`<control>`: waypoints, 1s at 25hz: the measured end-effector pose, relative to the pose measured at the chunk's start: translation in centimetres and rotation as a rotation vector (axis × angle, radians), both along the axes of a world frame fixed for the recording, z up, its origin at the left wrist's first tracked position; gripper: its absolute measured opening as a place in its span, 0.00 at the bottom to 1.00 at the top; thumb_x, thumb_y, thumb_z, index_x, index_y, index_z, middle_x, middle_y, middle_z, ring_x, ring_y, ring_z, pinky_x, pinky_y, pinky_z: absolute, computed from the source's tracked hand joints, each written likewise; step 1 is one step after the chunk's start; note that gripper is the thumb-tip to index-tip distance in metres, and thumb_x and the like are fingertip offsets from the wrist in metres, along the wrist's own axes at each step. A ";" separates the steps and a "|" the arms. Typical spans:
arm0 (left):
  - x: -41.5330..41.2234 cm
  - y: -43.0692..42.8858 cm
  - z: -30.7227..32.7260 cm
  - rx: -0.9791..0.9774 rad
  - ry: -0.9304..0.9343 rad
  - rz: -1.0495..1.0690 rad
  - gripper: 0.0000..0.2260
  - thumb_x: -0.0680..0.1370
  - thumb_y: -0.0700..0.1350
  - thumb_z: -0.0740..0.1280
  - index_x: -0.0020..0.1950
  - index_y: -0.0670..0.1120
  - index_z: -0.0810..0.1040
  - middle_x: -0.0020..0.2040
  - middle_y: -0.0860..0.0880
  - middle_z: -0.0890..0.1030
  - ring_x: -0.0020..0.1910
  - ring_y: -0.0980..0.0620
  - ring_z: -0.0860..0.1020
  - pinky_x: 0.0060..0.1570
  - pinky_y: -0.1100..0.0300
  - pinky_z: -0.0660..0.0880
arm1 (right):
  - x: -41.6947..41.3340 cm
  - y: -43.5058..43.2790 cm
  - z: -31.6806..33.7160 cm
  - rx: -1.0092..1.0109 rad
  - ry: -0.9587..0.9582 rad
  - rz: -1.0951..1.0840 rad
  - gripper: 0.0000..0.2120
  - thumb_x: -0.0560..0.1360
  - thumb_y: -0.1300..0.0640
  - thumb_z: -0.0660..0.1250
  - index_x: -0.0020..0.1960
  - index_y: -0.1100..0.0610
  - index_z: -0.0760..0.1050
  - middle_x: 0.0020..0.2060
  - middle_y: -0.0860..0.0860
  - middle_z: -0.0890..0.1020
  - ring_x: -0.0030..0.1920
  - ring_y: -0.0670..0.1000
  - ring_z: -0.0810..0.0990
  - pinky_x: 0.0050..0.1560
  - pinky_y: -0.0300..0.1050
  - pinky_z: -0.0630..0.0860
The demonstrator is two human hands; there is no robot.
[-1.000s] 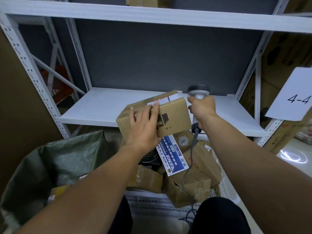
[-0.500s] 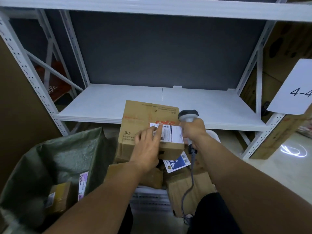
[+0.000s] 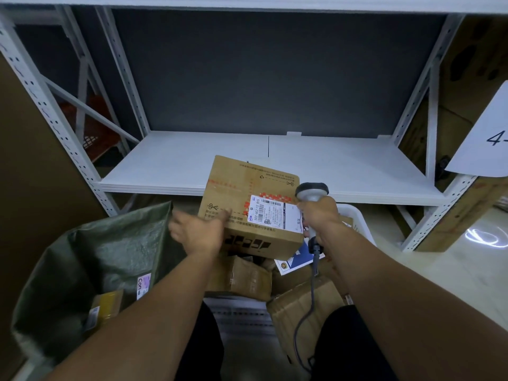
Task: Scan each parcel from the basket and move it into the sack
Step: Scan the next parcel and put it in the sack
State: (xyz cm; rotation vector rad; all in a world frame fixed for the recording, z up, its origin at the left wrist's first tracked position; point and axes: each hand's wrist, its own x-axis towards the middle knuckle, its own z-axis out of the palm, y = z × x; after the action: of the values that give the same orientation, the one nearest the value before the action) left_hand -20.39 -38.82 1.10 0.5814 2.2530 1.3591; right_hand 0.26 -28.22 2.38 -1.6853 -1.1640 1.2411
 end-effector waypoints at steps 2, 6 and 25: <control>-0.4 0.1 -0.9 0.031 -0.350 0.049 0.61 0.51 0.69 0.81 0.75 0.43 0.62 0.71 0.40 0.71 0.68 0.39 0.73 0.69 0.41 0.72 | -0.1 0.0 0.1 0.001 -0.004 0.010 0.07 0.76 0.55 0.69 0.45 0.55 0.72 0.46 0.60 0.85 0.46 0.61 0.86 0.51 0.66 0.83; -0.6 -0.2 -2.1 0.133 -0.647 -0.014 0.61 0.39 0.70 0.81 0.69 0.46 0.72 0.56 0.45 0.84 0.56 0.43 0.82 0.63 0.42 0.77 | -0.3 0.0 0.5 0.005 -0.004 0.022 0.06 0.75 0.55 0.69 0.47 0.54 0.72 0.46 0.59 0.85 0.46 0.61 0.86 0.51 0.66 0.83; -0.5 -0.9 -1.5 0.294 -0.754 0.014 0.44 0.66 0.58 0.82 0.74 0.45 0.64 0.62 0.43 0.79 0.62 0.44 0.78 0.67 0.44 0.74 | -1.2 0.3 1.7 0.004 0.016 0.090 0.13 0.70 0.50 0.72 0.52 0.54 0.76 0.42 0.58 0.87 0.45 0.62 0.87 0.46 0.66 0.84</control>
State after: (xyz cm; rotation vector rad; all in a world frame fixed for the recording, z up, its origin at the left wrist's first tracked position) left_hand -20.87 -39.69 -0.39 0.0959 1.4694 1.5870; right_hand -0.96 -27.94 4.04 -1.6333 -1.2433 1.3038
